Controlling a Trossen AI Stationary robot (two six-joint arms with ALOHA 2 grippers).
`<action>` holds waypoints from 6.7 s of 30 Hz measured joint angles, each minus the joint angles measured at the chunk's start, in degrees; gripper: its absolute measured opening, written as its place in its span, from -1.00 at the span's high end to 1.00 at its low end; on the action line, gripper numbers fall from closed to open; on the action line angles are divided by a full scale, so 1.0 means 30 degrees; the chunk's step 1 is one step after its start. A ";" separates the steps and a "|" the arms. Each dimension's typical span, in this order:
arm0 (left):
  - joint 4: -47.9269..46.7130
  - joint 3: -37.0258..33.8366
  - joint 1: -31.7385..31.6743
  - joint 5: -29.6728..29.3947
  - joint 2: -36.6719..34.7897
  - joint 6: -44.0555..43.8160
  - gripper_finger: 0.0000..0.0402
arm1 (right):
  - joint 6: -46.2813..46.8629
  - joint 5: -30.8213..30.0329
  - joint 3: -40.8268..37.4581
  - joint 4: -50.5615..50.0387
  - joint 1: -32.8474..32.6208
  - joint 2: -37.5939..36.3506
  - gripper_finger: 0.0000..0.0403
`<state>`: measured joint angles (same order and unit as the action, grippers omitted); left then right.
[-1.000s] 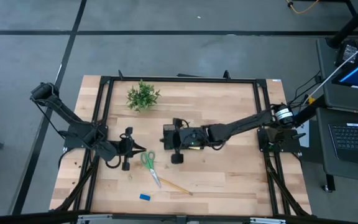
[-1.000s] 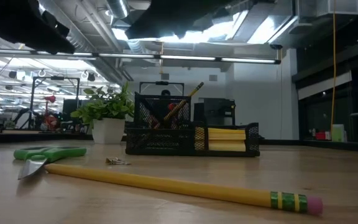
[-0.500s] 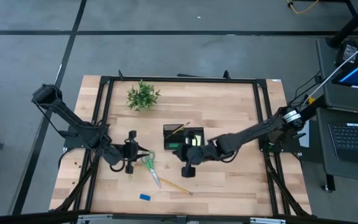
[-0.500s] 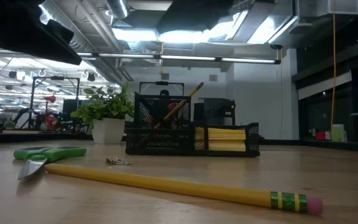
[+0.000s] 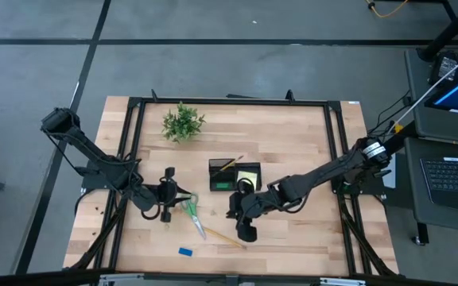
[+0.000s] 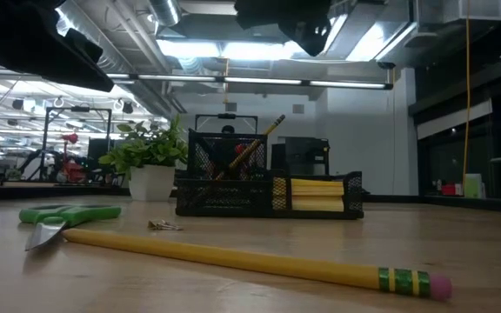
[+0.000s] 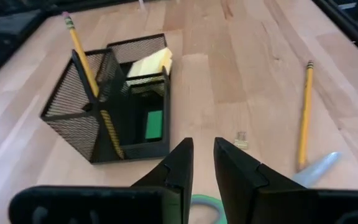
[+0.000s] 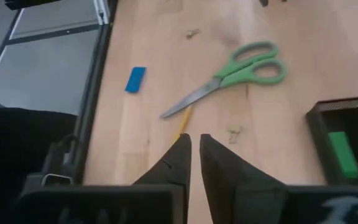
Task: Pick and place office supplies into organizer
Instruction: Put the yellow pencil into the black desk organizer
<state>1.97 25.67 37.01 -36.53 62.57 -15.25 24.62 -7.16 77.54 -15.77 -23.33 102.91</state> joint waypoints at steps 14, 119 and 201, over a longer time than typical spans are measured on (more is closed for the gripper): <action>-0.0154 0.0000 0.0008 0.0742 0.0000 0.0951 0.71 | 0.0780 -0.1079 0.6645 -0.8168 -0.1286 0.3644 0.95; -0.0305 -0.0007 0.0023 0.1048 0.0000 0.1835 0.73 | 0.1742 0.2318 1.4621 -1.4809 0.0231 1.3136 0.25; -0.0319 -0.0015 0.0023 0.1048 -0.0007 0.1843 0.78 | -0.0992 0.2214 1.6717 -1.5698 0.0635 1.3344 0.87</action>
<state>1.02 25.63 37.08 -33.39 62.54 -9.72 21.64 -0.52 127.69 -62.87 -21.42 142.95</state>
